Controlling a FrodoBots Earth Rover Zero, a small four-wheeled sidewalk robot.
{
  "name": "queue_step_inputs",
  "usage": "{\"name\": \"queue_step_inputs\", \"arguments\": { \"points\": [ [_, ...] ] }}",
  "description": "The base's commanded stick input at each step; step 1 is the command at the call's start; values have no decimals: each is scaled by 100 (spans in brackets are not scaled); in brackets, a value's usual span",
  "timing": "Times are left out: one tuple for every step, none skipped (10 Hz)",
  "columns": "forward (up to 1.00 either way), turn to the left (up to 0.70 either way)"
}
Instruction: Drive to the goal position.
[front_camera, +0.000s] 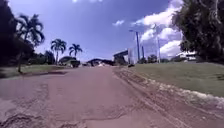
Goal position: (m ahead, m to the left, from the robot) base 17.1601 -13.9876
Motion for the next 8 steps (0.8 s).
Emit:
{"name": "queue_step_inputs", "arguments": {
  "points": [
    [70,0],
    [70,0],
    [70,0],
    [70,0],
    [70,0],
    [70,0],
    [70,0],
    [70,0]
  ]
}}
